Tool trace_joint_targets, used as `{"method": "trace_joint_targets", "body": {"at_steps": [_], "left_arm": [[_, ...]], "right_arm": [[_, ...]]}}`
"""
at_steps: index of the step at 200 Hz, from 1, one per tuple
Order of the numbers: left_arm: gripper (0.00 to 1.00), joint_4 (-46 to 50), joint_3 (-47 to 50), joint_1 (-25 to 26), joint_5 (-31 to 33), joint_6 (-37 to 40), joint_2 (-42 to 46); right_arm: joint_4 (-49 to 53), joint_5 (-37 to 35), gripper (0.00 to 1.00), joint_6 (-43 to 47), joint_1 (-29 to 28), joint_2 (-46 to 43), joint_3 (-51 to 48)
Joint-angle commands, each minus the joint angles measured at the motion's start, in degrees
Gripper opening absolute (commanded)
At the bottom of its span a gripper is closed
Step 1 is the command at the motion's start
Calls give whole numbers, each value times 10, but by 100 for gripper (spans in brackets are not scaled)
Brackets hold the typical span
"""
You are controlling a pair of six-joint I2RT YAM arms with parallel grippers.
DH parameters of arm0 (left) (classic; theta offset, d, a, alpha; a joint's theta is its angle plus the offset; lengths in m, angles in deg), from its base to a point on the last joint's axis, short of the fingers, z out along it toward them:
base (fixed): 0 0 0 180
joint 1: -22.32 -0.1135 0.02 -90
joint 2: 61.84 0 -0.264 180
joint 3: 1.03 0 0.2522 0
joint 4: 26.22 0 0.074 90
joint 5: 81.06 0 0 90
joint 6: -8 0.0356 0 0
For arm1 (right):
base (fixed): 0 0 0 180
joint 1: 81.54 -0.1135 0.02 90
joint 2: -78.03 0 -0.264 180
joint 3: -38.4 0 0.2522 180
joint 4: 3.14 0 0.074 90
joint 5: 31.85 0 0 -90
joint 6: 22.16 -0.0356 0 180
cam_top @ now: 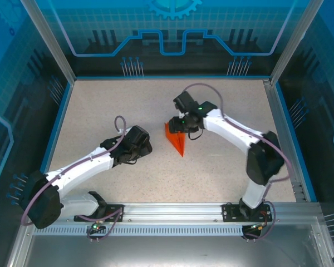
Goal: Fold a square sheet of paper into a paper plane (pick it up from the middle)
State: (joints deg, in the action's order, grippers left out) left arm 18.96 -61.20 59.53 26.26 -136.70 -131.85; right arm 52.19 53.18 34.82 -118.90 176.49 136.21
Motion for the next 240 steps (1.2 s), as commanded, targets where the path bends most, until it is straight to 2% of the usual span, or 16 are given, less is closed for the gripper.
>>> {"method": "trace_joint_targets", "body": {"at_steps": [1,19,50,61,76,86,100,120,144,164,176,203,227,240], "left_arm": [[64,16,-6,-5,29,19,21],[65,23,-6,-5,45,25,28],[73,32,-1,-6,78,45,51],[79,37,3,-6,99,51,61],[88,44,11,-6,132,62,78],[91,53,14,-7,159,70,88],[95,50,21,-14,189,99,100],[99,36,32,-44,206,151,101],[98,0,51,-76,231,210,109],[99,-87,89,-106,247,275,121],[99,-127,107,-131,247,299,123],[99,-217,141,-199,243,351,111],[99,-316,165,-240,210,419,98],[98,-394,192,-253,197,456,87]], "right_arm": [[1,-70,61,33,-1,-75,-34],[-25,-145,68,52,-1,-151,-84],[-76,-267,80,87,17,-279,-179],[-110,-283,82,123,33,-309,-215],[-188,-289,90,185,67,-335,-287],[-224,-287,91,239,84,-337,-328],[-257,-313,99,235,122,-329,-382],[-293,-230,99,222,207,-303,-428],[-425,-201,99,264,245,-281,-503],[-508,-183,100,266,258,-247,-527],[-604,-159,99,288,262,-230,-553],[-724,-119,99,344,269,-203,-571],[-759,-51,97,378,276,-197,-580],[-876,-29,99,375,293,-173,-629]]}}
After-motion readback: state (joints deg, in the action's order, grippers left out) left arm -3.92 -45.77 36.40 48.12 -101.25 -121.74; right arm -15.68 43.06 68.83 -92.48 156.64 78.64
